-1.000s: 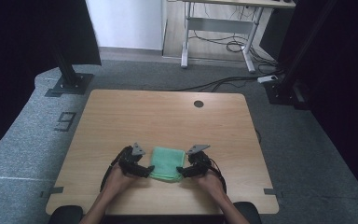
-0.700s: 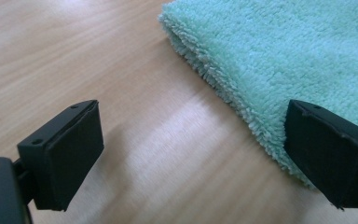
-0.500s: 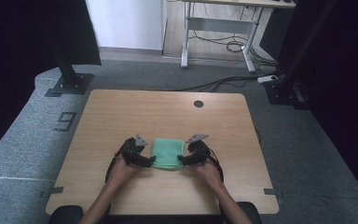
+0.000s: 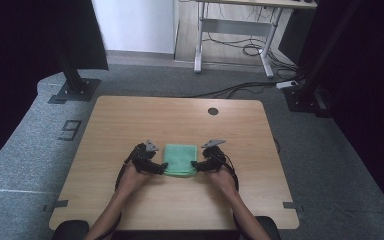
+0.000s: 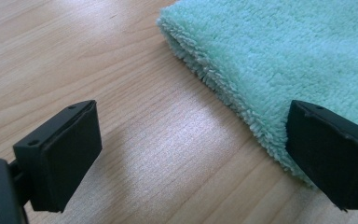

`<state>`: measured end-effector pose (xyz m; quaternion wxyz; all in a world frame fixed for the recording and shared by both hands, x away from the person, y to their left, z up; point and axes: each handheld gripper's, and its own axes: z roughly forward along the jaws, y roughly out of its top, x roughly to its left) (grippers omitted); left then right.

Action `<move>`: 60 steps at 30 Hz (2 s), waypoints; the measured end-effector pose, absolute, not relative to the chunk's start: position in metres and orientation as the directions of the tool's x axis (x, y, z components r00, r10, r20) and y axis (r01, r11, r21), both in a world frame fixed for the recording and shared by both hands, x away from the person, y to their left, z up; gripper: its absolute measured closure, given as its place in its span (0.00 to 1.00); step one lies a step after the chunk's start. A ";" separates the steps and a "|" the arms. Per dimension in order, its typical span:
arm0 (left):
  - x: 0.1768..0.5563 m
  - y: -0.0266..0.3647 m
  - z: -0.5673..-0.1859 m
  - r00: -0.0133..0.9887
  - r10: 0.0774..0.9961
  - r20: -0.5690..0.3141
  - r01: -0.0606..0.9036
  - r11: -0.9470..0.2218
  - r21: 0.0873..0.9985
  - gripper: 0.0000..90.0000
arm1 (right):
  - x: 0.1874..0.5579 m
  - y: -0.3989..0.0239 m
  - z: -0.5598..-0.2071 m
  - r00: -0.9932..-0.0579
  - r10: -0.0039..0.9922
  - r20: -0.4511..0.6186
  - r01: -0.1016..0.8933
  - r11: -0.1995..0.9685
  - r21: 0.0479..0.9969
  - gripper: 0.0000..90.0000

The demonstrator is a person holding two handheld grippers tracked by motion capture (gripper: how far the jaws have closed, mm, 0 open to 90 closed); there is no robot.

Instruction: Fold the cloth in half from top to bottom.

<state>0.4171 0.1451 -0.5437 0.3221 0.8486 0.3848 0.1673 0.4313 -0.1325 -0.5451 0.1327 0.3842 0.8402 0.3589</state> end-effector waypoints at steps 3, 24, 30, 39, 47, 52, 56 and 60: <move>0.417 0.145 -0.541 0.652 0.757 0.043 0.542 -0.506 0.671 0.05 | 0.430 -0.131 -0.543 -0.676 0.736 0.034 0.537 0.461 0.706 0.25; 0.380 0.167 -0.502 0.699 0.715 0.014 0.498 -0.501 0.708 0.01 | 0.398 -0.153 -0.508 -0.729 0.684 0.035 0.480 0.473 0.739 0.13; 0.367 0.180 -0.503 0.692 0.721 0.021 0.501 -0.502 0.705 0.00 | 0.384 -0.167 -0.505 -0.715 0.699 0.007 0.475 0.478 0.738 0.01; 0.351 0.199 -0.515 0.681 0.731 0.042 0.505 -0.510 0.696 0.00 | 0.364 -0.191 -0.511 -0.697 0.717 -0.022 0.479 0.488 0.730 0.00; 0.345 0.210 -0.534 0.667 0.744 0.034 0.533 -0.508 0.676 0.00 | 0.353 -0.213 -0.530 -0.668 0.744 -0.021 0.514 0.481 0.710 0.00; 0.344 0.209 -0.542 0.670 0.742 0.035 0.538 -0.517 0.665 0.00 | 0.352 -0.221 -0.544 -0.650 0.760 -0.022 0.538 0.480 0.693 0.00; 0.344 0.209 -0.549 0.677 0.736 0.004 0.549 -0.509 0.663 0.00 | 0.353 -0.224 -0.554 -0.646 0.763 0.002 0.552 0.466 0.691 0.00; 0.345 0.210 -0.549 0.668 0.744 -0.006 0.562 -0.500 0.659 0.00 | 0.352 -0.226 -0.556 -0.638 0.770 0.007 0.550 0.450 0.704 0.00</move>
